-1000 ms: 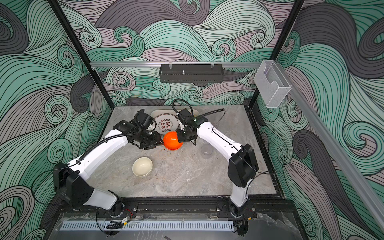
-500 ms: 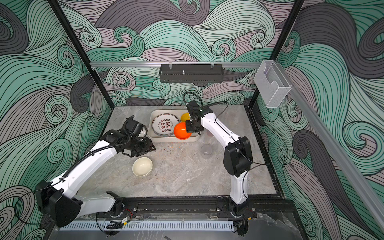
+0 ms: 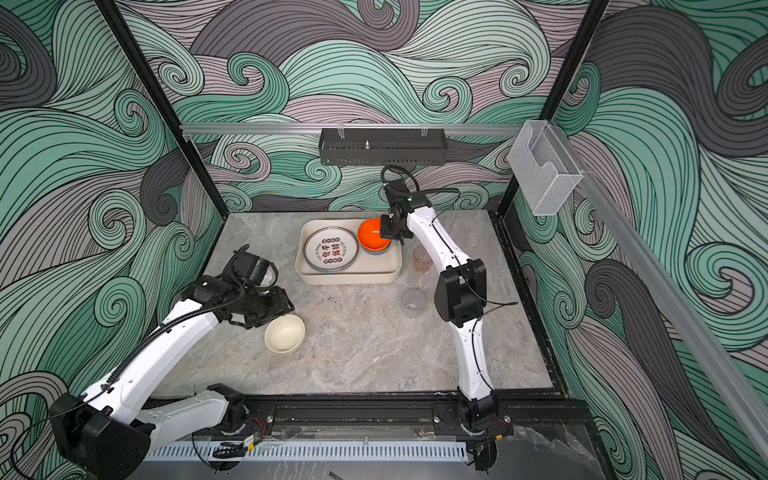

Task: Place the mixed dishes into the plastic bin
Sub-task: 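Lower the orange bowl onto the yellow bowl and open the right gripper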

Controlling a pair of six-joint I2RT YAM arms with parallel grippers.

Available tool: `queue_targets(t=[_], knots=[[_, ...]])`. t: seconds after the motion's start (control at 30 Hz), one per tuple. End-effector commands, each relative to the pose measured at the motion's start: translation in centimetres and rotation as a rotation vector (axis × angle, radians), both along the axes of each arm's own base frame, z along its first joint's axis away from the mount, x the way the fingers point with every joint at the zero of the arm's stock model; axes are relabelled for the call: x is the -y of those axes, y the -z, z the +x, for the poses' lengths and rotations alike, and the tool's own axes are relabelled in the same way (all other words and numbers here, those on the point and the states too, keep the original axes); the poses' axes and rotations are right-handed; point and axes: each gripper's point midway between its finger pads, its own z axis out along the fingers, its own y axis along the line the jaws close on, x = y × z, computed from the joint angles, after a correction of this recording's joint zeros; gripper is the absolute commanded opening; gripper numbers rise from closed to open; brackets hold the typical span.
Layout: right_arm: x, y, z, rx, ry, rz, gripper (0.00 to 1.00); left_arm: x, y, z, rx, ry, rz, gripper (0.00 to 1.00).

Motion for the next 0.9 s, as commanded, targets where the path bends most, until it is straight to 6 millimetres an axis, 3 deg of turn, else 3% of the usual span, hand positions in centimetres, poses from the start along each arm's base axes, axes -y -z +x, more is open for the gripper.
queue_targets(t=[0.0,0.33,0.87], knots=[[0.6,0.1,1.1,-0.008,0.047,0.016,0.04,-1.1,0.0,-0.8,-0.019,-0.032,0.024,0.55],[0.6,2.2,4.3,-0.007,0.096,0.071,0.04,-2.0,0.7,-1.8,-0.05,-0.057,0.036,0.54],[0.1,5.0,5.7,-0.03,0.102,0.093,0.07,-2.3,1.3,-2.3,-0.077,-0.068,0.04,0.54]])
